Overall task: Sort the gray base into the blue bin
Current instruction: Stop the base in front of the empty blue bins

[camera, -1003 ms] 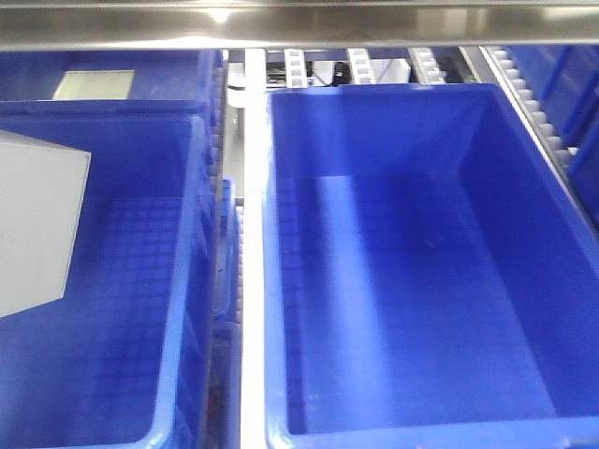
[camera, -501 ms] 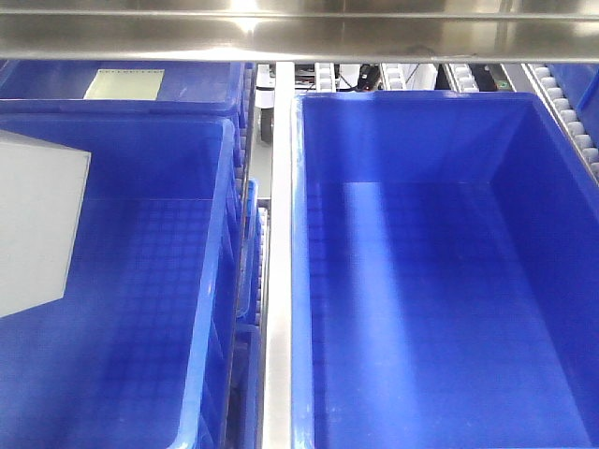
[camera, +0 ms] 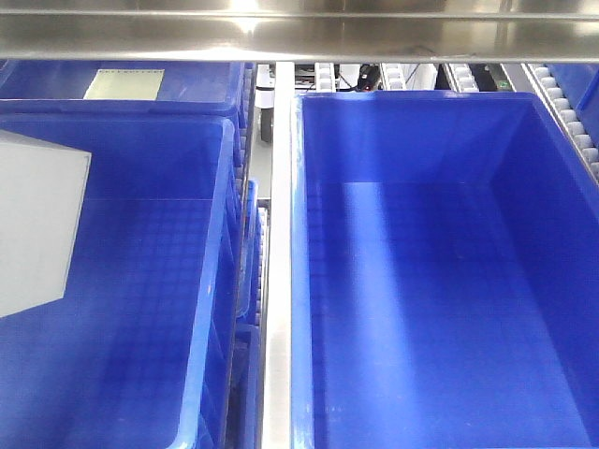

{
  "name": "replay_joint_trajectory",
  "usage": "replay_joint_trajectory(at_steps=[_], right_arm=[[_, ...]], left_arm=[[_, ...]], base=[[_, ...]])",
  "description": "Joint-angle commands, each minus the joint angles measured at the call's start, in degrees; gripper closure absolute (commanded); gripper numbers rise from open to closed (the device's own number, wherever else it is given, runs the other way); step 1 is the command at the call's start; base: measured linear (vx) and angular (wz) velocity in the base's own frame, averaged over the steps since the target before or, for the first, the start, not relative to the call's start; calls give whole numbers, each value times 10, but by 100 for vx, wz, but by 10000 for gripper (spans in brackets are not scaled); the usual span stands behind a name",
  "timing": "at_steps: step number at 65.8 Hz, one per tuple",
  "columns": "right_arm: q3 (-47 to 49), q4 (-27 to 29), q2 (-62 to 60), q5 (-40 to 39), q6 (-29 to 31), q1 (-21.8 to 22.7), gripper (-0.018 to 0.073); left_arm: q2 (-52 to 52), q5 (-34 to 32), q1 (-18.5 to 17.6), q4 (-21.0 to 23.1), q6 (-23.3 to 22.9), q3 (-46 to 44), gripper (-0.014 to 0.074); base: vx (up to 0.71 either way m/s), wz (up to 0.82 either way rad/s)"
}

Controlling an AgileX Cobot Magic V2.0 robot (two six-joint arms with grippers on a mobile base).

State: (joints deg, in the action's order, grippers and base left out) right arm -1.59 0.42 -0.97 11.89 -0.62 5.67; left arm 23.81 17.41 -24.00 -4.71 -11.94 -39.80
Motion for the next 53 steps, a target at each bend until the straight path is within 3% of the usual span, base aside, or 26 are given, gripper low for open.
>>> replay_joint_trajectory(at_steps=[1,33,53], right_arm=[[-1,-4,8,-33,6,2,564],[-1,-4,8,-33,6,2,564],[-1,-4,8,-33,6,2,564]], left_arm=[[5,-63,-3,3,-4,-17,603],[5,-66,-3,3,-4,-17,603],[29,-88,-4,30,-3,-7,603]], base=[[0,0],[0,0],[0,0]])
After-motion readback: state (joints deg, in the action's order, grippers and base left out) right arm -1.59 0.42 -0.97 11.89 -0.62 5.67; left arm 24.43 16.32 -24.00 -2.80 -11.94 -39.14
